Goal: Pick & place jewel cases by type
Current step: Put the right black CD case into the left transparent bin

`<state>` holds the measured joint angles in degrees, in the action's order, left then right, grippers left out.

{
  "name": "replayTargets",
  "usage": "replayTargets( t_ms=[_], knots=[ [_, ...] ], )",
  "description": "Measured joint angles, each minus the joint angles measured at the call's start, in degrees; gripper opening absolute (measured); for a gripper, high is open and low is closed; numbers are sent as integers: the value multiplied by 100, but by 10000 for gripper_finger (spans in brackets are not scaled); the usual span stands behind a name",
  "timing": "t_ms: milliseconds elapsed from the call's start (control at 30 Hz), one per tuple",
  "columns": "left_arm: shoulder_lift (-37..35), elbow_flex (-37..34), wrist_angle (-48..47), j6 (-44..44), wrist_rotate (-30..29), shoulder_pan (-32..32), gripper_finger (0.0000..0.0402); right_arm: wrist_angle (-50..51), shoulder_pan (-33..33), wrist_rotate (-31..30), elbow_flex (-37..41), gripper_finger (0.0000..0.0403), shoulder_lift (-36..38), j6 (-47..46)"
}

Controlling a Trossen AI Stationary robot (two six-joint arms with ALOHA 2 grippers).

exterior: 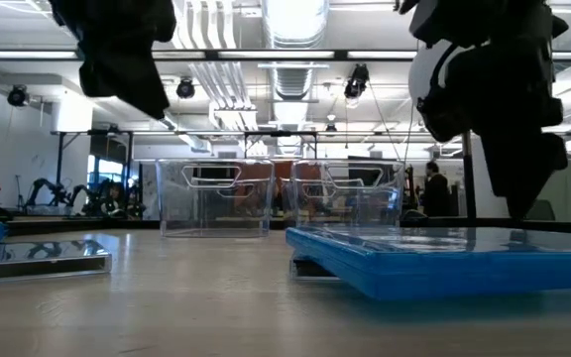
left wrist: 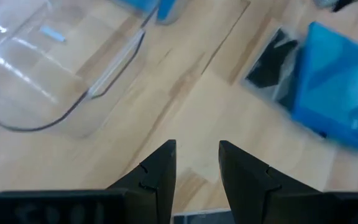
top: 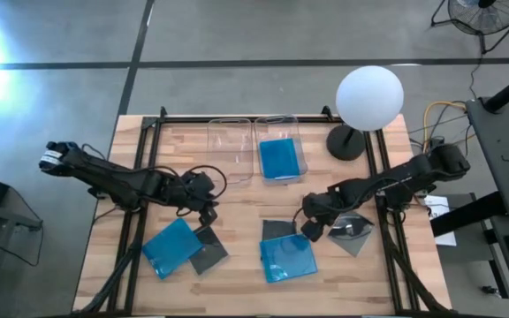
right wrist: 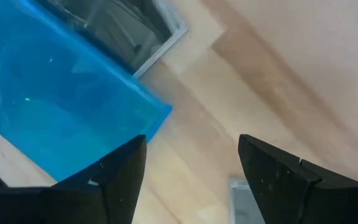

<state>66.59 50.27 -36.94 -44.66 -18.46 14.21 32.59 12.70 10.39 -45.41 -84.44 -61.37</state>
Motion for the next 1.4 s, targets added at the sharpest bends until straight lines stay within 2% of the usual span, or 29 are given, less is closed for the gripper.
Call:
replayTargets(
  t_ms=[167, 367, 433, 567, 667, 867, 933, 1100, 1400],
  knots=[
    [-7, -296, -50, -227, 235, 152, 103, -180, 114, -148, 2, 249, -95, -756],
    [-11, -513, -98, -499, 358, 553, 103, -479, 128, -1485, -140, 249, 81, -1930],
    [-11, -555, -199, -499, 360, 689, 103, -368, 128, -1738, -156, 249, 85, -2194],
    [-13, -573, -509, -529, 365, 827, 103, 363, 133, -1786, -184, 249, 85, -2465],
    [-13, -573, -576, -536, 360, 836, 103, 824, 155, -1461, -184, 249, 119, -1890],
    [-23, -573, -576, -508, 254, 836, 103, 1705, 214, 317, -184, 248, 224, -642],
    [-31, -573, -573, -508, 228, 836, 103, 2273, 329, 630, -184, 247, 238, -510],
    [-31, -573, -573, -510, 161, 834, 103, 3423, 716, 763, -137, 244, 264, -445],
    [-31, -573, -557, -549, -1, 832, 103, 3366, 1669, 1122, 193, 242, 271, -710]
  ],
)
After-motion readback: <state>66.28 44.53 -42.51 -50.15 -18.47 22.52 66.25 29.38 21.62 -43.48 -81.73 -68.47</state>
